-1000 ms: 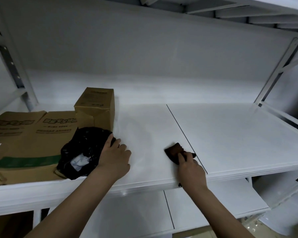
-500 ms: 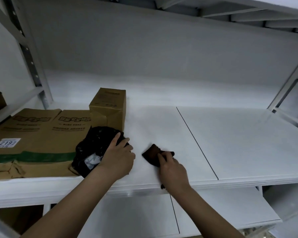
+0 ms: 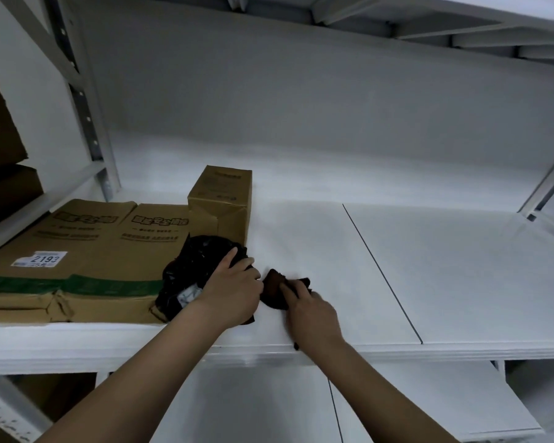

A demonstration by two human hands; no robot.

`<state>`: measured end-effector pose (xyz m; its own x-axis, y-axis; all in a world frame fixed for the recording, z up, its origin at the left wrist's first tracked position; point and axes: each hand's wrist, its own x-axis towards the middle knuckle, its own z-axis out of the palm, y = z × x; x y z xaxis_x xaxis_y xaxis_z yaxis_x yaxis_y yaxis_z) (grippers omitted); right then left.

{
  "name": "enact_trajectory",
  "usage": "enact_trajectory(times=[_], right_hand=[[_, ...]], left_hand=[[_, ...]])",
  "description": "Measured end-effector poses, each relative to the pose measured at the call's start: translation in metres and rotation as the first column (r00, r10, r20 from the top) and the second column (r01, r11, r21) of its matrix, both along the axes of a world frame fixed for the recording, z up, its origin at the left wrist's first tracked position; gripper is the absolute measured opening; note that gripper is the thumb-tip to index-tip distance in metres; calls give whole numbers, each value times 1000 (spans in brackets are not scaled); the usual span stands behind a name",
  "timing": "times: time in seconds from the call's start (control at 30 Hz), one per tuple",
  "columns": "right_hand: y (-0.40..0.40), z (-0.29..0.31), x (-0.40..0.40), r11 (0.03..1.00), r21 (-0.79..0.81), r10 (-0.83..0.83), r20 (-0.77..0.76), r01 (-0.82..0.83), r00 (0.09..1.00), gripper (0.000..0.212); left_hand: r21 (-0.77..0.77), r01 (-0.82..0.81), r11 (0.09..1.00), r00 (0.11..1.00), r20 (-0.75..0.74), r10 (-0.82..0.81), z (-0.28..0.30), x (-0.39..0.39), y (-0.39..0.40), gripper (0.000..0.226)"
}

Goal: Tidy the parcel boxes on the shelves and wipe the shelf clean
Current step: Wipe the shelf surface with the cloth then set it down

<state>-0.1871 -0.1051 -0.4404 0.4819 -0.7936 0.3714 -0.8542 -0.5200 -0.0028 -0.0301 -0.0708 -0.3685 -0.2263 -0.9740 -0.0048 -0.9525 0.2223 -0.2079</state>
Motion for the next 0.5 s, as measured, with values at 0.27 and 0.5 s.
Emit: enact_trajectory(times=[0.27, 0.5], right_hand=[[16, -11, 33, 994, -34, 104, 108, -101, 989, 48], [2, 0, -11, 963, -117, 245, -11, -244, 970, 48]], left_hand=[[-9, 9, 1000, 991, -132, -10, 6, 8, 0, 38], [19, -8, 1000, 991, -133, 10, 5, 8, 0, 37]])
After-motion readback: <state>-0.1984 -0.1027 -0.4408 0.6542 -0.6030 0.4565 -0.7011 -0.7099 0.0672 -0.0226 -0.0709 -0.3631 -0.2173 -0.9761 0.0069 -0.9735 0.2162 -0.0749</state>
